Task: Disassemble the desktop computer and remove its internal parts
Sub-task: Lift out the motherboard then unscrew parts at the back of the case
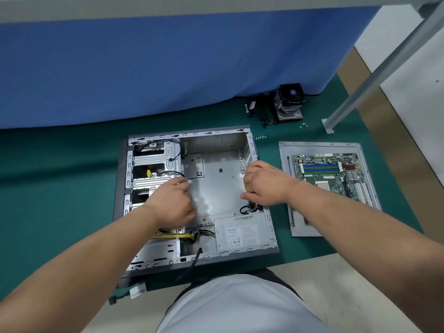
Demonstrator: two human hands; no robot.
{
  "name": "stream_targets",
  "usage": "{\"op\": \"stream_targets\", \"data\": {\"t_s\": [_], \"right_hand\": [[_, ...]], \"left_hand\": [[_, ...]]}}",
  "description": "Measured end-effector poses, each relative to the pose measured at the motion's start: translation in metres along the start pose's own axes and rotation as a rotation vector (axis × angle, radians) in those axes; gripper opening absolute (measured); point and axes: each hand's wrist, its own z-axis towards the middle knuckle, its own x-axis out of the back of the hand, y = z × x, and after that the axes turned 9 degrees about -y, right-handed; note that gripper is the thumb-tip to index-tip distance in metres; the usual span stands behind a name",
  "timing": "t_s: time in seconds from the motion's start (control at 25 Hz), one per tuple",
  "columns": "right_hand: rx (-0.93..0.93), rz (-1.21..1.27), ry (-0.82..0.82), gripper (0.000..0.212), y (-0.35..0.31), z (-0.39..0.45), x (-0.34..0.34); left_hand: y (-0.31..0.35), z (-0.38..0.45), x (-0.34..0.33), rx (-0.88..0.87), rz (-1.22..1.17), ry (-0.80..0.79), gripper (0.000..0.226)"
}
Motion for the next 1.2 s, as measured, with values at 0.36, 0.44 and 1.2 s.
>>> {"op": "stream_targets", "data": {"t_s": [0.36,0.44,1.2], "right_hand": [[0.013,0.026,0.031,0.053,0.003,-0.003,-0.007],[0.017,0.033,0.036,0.053,0.0,-0.004,-0.009],[-0.133,0.433,0.272,0.019,-0.03,-0.074,-0.028]], "left_hand": [[-0.005,0.005,-0.01,-0.103,-0.016,0.237,0.053],[-0.007,0.005,-0.011,-0.128,-0.023,0.23,0.051],[0.057,0.029,0.04,0.144,-0.686,-0.07,0.028]]}}
